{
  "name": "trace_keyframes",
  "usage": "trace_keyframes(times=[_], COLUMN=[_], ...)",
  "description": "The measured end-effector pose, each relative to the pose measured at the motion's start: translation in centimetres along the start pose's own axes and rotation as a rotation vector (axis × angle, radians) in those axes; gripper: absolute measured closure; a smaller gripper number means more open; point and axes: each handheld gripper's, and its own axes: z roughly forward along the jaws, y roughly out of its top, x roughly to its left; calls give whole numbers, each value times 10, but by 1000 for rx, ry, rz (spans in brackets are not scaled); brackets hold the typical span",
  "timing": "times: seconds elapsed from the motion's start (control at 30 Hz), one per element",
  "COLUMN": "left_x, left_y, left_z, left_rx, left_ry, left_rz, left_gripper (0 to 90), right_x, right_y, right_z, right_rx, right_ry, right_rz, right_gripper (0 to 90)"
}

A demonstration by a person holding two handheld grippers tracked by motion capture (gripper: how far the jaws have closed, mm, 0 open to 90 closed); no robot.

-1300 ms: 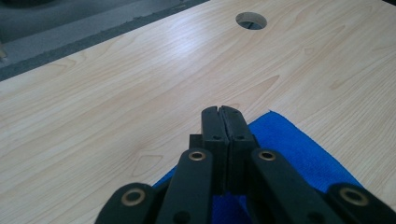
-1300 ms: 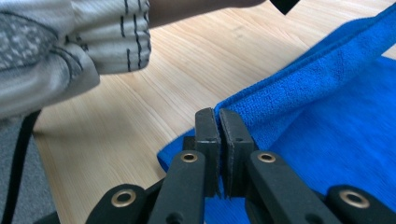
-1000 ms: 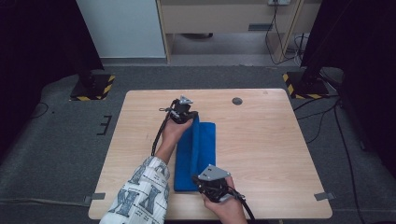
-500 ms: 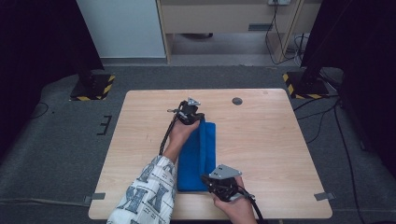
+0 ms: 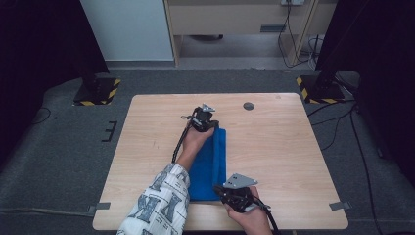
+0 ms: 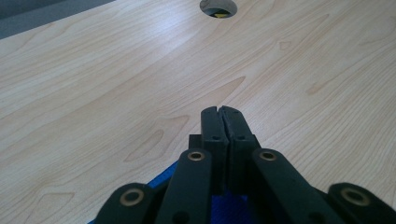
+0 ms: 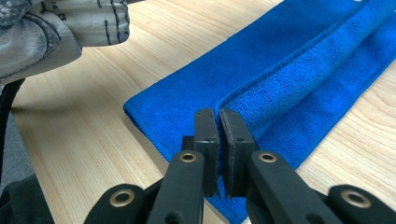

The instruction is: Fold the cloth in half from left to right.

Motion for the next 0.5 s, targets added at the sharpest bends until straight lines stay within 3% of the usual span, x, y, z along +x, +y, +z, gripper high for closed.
trace_keyframes(times=[0.37,0.5], left_x=[-3,-4], left_y=[-2,-3], left_z=[10,12], left_rx=[20,20], left_ry=[-5,-1], left_rz=[5,1], left_gripper=[880,841], right_x=[0,-5], right_y=[-2,-6], right_z=[1,2], right_rx=[7,16], right_ry=[12,0], right_rz=[10,24], right_gripper=[864,837])
